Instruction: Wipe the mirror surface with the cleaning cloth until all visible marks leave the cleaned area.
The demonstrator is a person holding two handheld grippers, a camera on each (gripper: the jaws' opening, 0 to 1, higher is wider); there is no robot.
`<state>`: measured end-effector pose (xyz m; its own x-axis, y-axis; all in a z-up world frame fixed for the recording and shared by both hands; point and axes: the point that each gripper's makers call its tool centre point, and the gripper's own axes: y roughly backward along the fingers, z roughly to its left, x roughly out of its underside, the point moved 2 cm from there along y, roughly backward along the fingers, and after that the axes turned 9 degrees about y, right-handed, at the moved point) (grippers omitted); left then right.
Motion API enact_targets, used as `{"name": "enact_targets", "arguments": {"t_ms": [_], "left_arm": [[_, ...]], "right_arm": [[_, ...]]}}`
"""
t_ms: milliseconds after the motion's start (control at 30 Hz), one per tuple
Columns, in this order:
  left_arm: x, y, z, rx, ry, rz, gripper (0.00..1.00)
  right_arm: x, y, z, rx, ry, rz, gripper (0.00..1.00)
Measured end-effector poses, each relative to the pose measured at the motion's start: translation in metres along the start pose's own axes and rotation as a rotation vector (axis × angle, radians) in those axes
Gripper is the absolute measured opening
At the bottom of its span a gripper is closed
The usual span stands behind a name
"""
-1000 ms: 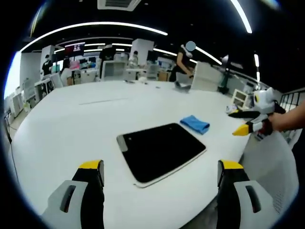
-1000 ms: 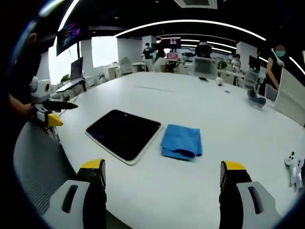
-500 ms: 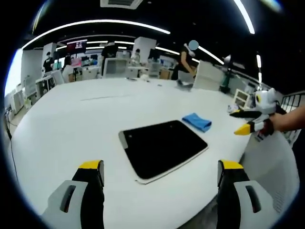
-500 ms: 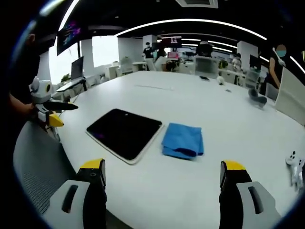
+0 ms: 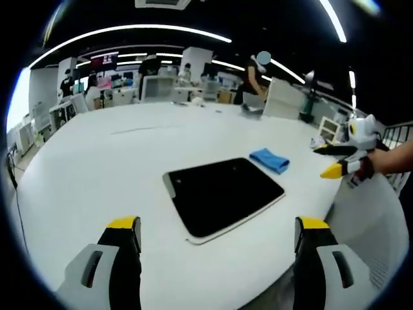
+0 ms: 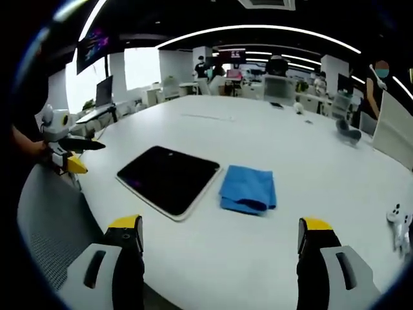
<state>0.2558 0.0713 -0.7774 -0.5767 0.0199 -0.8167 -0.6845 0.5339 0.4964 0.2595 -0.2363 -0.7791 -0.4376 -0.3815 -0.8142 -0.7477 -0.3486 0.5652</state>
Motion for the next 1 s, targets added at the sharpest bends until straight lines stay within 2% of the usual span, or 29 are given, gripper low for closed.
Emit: {"name": "enact_targets", "arguments": {"t_ms": [167,600,733,800,900,933,1000], "left_arm": [[0.0,0.0,0.002,-0.001,0.02,-0.004,1.0],[0.003,-0.001,0.0,0.003,0.007,0.014,0.99],[0.008,-0.001,0.0,-0.001,-0.002,0.034,0.99],[0.005,-0.001,-0.002,0.011,-0.004,0.019,0.99],[0.005,-0.001,-0.007,0.028,-0.009,0.015,1.0],[0.008,-0.001,-0.005,0.022,-0.011,0.032,1.0],[0.007,-0.001,-0.003,0.015,-0.007,0.028,1.0]], "right_arm": [[0.002,0.0,-0.001,0.003,-0.002,0.01,1.0],[0.005,0.0,-0.001,0.001,-0.014,0.014,1.0],[0.01,0.0,0.003,-0.006,-0.015,0.036,1.0],[0.008,0.001,0.003,-0.007,0.002,0.025,1.0],[0.006,0.002,-0.003,0.015,0.0,0.006,1.0],[0.007,0.003,-0.006,0.026,-0.005,0.014,1.0],[0.005,0.003,-0.008,0.032,-0.003,0.012,1.0]]}}
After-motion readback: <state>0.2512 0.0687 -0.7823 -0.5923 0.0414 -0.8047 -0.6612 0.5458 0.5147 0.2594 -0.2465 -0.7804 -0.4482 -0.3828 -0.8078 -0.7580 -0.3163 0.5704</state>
